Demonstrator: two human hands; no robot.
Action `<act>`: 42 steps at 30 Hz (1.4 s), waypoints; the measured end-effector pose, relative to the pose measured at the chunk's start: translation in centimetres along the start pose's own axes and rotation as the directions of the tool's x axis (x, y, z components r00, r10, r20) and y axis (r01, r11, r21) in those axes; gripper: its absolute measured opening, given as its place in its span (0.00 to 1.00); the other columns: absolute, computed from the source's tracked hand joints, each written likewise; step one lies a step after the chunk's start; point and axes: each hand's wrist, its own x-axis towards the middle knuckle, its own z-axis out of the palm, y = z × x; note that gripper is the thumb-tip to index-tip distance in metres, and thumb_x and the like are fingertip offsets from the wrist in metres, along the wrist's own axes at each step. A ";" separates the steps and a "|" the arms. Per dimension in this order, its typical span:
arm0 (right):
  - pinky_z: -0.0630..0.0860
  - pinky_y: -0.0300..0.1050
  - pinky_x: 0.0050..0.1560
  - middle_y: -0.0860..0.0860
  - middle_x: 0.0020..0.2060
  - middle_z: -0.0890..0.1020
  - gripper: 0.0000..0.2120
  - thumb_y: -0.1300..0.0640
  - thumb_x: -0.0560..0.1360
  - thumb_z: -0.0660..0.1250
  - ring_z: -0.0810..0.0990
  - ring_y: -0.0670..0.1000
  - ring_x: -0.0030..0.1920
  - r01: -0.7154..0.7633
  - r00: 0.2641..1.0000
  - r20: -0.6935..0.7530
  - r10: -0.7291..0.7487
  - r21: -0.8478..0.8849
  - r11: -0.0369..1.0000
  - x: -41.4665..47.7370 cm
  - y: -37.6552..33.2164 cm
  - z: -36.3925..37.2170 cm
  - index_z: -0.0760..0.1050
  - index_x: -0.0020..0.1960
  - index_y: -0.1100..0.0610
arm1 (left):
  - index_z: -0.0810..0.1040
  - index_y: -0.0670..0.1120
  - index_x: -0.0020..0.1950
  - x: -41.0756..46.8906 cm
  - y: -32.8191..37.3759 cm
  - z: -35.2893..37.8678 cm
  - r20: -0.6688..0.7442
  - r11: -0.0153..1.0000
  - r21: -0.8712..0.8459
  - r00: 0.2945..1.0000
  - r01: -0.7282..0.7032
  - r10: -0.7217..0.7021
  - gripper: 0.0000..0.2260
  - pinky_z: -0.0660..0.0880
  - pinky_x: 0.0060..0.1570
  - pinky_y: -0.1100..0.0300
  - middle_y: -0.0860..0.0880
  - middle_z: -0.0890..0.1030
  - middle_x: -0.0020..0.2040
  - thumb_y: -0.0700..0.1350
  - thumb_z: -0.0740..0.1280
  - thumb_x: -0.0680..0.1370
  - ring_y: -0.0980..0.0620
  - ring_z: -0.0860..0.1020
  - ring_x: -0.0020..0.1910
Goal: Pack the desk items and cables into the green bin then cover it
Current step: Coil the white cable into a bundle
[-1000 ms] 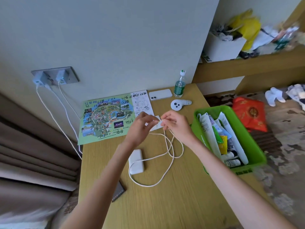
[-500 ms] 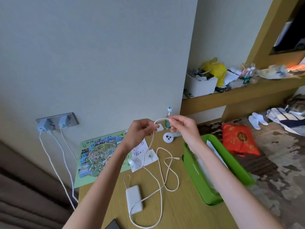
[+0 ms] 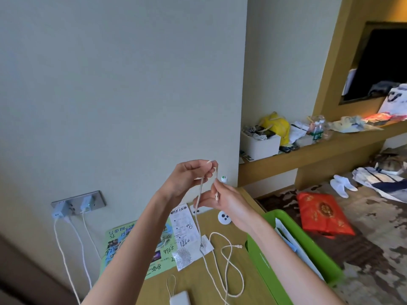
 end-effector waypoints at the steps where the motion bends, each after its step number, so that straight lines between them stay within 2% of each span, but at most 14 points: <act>1: 0.78 0.46 0.56 0.65 0.45 0.84 0.18 0.49 0.84 0.50 0.84 0.63 0.48 0.022 0.999 0.036 -0.022 -0.014 1.000 0.0 -0.3 0.1 0.65 0.40 0.57 | 0.84 0.43 0.54 0.0 0.2 -0.1 -0.016 1.000 -0.010 1.000 -0.006 0.006 0.10 0.75 0.48 0.66 0.52 0.83 0.46 0.45 0.68 0.77 0.55 0.78 0.47; 5: 0.78 0.48 0.51 0.55 0.29 0.77 0.18 0.49 0.84 0.51 0.75 0.55 0.31 0.069 0.993 0.100 -0.056 -0.133 0.989 -0.1 -1.5 0.7 0.66 0.39 0.56 | 0.81 0.46 0.48 -0.1 0.9 -0.6 -0.030 0.993 -0.112 0.999 -0.030 0.027 0.07 0.72 0.57 0.60 0.51 0.82 0.55 0.48 0.66 0.78 0.52 0.77 0.61; 8: 0.78 0.46 0.42 0.52 0.26 0.69 0.17 0.49 0.84 0.52 0.65 0.50 0.23 0.063 0.991 0.124 -0.046 -0.139 0.988 -0.1 -1.7 1.6 0.65 0.39 0.56 | 0.75 0.45 0.45 -0.4 1.3 -0.8 0.069 0.946 -0.324 0.998 0.009 0.014 0.09 0.71 0.64 0.54 0.44 0.81 0.62 0.48 0.61 0.81 0.48 0.78 0.63; 11: 0.78 0.45 0.36 0.51 0.26 0.68 0.16 0.48 0.83 0.55 0.59 0.48 0.21 0.039 0.990 0.141 -0.021 -0.124 0.992 -0.1 -1.8 2.2 0.65 0.42 0.57 | 0.74 0.45 0.42 -0.6 1.4 -0.8 0.050 0.880 -0.474 0.999 0.036 -0.014 0.12 0.77 0.57 0.54 0.45 0.83 0.49 0.47 0.59 0.82 0.48 0.83 0.52; 14: 0.77 0.44 0.35 0.51 0.29 0.72 0.13 0.49 0.80 0.61 0.60 0.47 0.23 0.023 0.991 0.136 0.002 -0.182 0.983 -0.2 -1.5 1.7 0.68 0.48 0.59 | 0.72 0.46 0.43 -0.9 1.6 -1.4 -0.040 0.889 -0.456 0.999 -0.032 0.016 0.12 0.79 0.50 0.56 0.50 0.78 0.40 0.47 0.56 0.84 0.54 0.78 0.37; 17: 0.78 0.45 0.38 0.49 0.31 0.74 0.11 0.51 0.78 0.67 0.63 0.46 0.24 -0.035 0.984 0.158 0.083 -0.285 0.958 -0.6 -0.9 0.3 0.73 0.52 0.59 | 0.73 0.46 0.47 -1.6 1.9 -2.7 -0.114 0.904 -0.415 0.991 -0.108 0.066 0.12 0.77 0.42 0.61 0.50 0.78 0.41 0.45 0.53 0.84 0.56 0.73 0.32; 21: 0.77 0.50 0.52 0.49 0.33 0.75 0.16 0.55 0.74 0.70 0.72 0.48 0.32 -0.116 0.968 0.147 0.203 -0.454 0.883 -0.8 -0.4 -1.6 0.75 0.53 0.67 | 0.75 0.45 0.53 -2.6 1.8 -4.5 -0.206 0.918 -0.366 0.975 -0.155 0.082 0.11 0.73 0.34 0.64 0.49 0.80 0.47 0.43 0.53 0.84 0.57 0.70 0.29; 23: 0.74 0.51 0.53 0.50 0.34 0.77 0.10 0.59 0.76 0.69 0.75 0.50 0.37 -0.130 0.973 0.106 0.203 -0.475 0.870 -0.9 -0.2 -2.2 0.77 0.51 0.66 | 0.76 0.46 0.55 -3.0 1.6 -5.4 -0.244 0.926 -0.340 0.966 -0.166 0.083 0.11 0.72 0.31 0.65 0.49 0.80 0.47 0.44 0.54 0.84 0.58 0.69 0.28; 27: 0.72 0.55 0.53 0.53 0.37 0.79 0.09 0.62 0.77 0.68 0.77 0.50 0.37 -0.067 0.997 0.016 0.081 -0.428 0.901 -0.6 -0.6 -2.3 0.78 0.52 0.67 | 0.78 0.51 0.57 -3.9 0.9 -6.3 -0.289 0.982 -0.132 0.953 -0.138 0.095 0.11 0.66 0.28 0.68 0.49 0.82 0.45 0.48 0.57 0.84 0.57 0.64 0.29; 30: 0.78 0.48 0.46 0.52 0.35 0.79 0.08 0.61 0.76 0.69 0.78 0.49 0.36 0.049 0.999 0.005 -0.052 -0.447 0.893 0.2 -1.9 -1.0 0.80 0.52 0.64 | 0.77 0.51 0.60 -4.3 0.3 -6.3 -0.258 0.995 0.037 0.961 -0.097 0.104 0.11 0.63 0.27 0.68 0.46 0.84 0.46 0.50 0.57 0.84 0.56 0.61 0.28; 32: 0.79 0.42 0.40 0.52 0.34 0.79 0.06 0.63 0.75 0.69 0.78 0.49 0.35 0.149 0.987 0.010 -0.161 -0.438 0.887 0.8 -2.9 0.2 0.81 0.51 0.64 | 0.76 0.49 0.61 -4.5 0.0 -5.9 -0.194 0.989 0.132 0.976 -0.073 0.098 0.12 0.62 0.26 0.68 0.43 0.85 0.49 0.49 0.56 0.84 0.55 0.60 0.27; 35: 0.79 0.40 0.35 0.54 0.34 0.80 0.06 0.66 0.75 0.69 0.78 0.47 0.34 0.274 0.948 -0.028 -0.316 -0.433 0.859 2.0 -4.1 1.8 0.81 0.51 0.66 | 0.72 0.45 0.60 -4.7 -0.2 -5.1 -0.042 0.971 0.234 0.997 -0.050 0.061 0.12 0.61 0.26 0.67 0.40 0.85 0.49 0.48 0.54 0.85 0.55 0.58 0.26; 39: 0.78 0.42 0.32 0.58 0.39 0.79 0.05 0.68 0.75 0.69 0.77 0.48 0.33 0.358 0.889 -0.082 -0.450 -0.486 0.797 3.5 -4.8 2.9 0.81 0.49 0.67 | 0.69 0.44 0.59 -5.1 -0.2 -3.9 0.090 0.965 0.259 0.996 -0.032 0.009 0.12 0.59 0.27 0.65 0.40 0.85 0.47 0.49 0.51 0.85 0.53 0.55 0.28; 42: 0.77 0.43 0.28 0.55 0.37 0.78 0.04 0.67 0.76 0.69 0.76 0.47 0.32 0.366 0.873 -0.105 -0.477 -0.506 0.781 4.0 -4.7 3.0 0.81 0.48 0.65 | 0.67 0.39 0.60 -5.1 0.1 -3.2 0.092 0.979 0.202 0.996 -0.003 -0.016 0.14 0.58 0.27 0.65 0.42 0.84 0.42 0.49 0.51 0.85 0.52 0.55 0.29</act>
